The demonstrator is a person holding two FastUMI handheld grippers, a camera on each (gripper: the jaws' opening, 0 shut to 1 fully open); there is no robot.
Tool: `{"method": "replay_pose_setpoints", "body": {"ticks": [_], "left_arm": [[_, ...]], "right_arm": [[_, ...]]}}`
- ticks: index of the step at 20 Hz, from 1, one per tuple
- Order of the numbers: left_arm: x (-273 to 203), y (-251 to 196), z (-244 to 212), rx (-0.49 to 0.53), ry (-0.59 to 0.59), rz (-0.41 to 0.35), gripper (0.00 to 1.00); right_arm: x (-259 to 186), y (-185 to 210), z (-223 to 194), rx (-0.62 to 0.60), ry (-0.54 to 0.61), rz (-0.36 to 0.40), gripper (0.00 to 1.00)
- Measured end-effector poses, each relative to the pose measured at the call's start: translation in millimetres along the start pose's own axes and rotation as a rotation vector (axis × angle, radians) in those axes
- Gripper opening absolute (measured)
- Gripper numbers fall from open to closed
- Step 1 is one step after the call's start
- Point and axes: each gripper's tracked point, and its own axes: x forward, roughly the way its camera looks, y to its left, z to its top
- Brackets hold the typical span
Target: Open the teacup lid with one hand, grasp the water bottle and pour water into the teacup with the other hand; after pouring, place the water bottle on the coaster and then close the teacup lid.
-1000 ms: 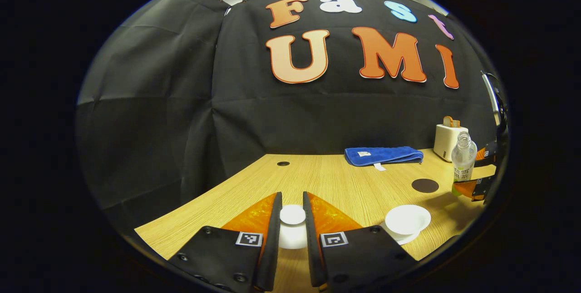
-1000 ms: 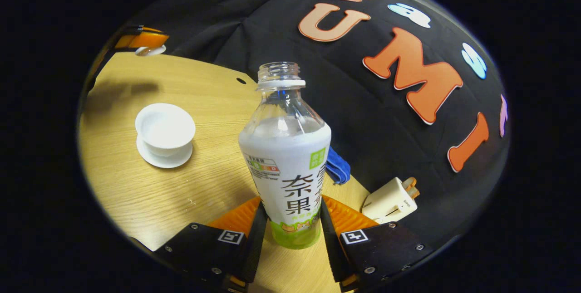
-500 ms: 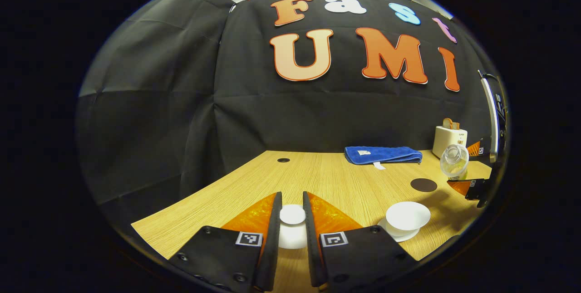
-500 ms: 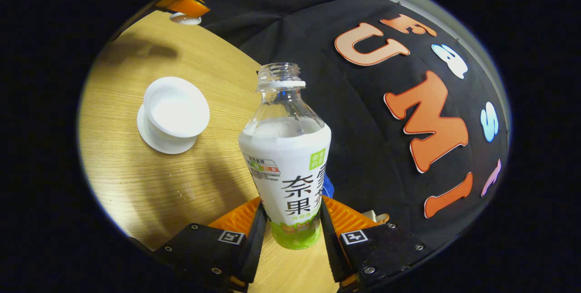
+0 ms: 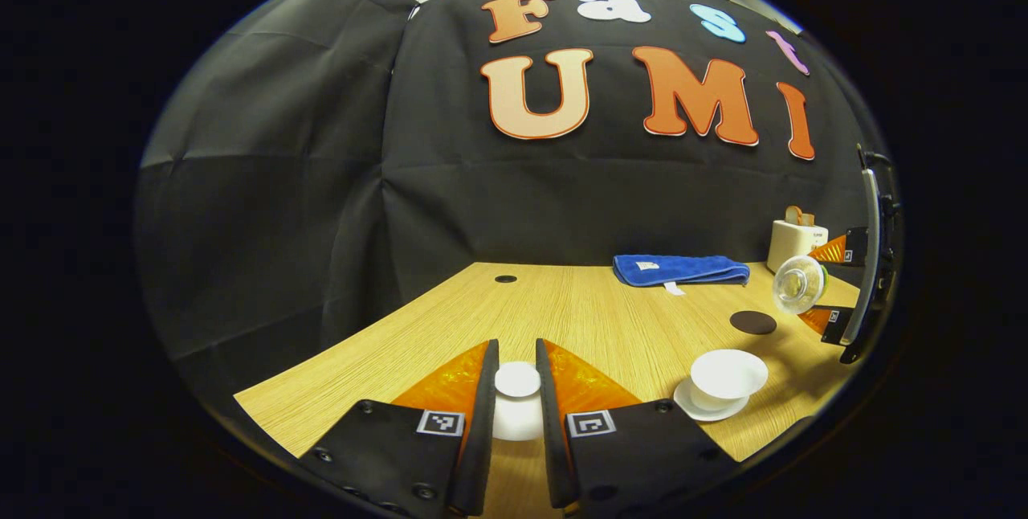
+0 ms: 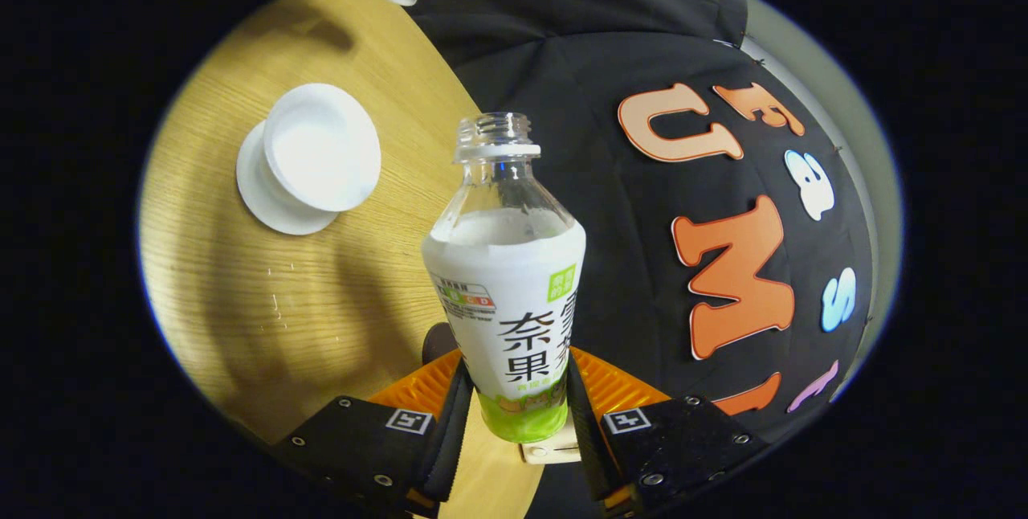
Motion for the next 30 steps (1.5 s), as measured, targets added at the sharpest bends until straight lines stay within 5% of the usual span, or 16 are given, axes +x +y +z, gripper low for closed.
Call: {"method": "replay_pose_setpoints", "body": {"ticks": [17, 30], "left_arm": [[2, -7, -10, 0.027, 0.026, -0.026, 0.33], [1, -8, -14, 0.040, 0.038, -0.037, 0.33]], "right_arm": [[9, -31, 11, -0.275, -0.092, -0.182, 0.63], [5, -51, 22, -0.379, -0.146, -0.260, 0.63]]}}
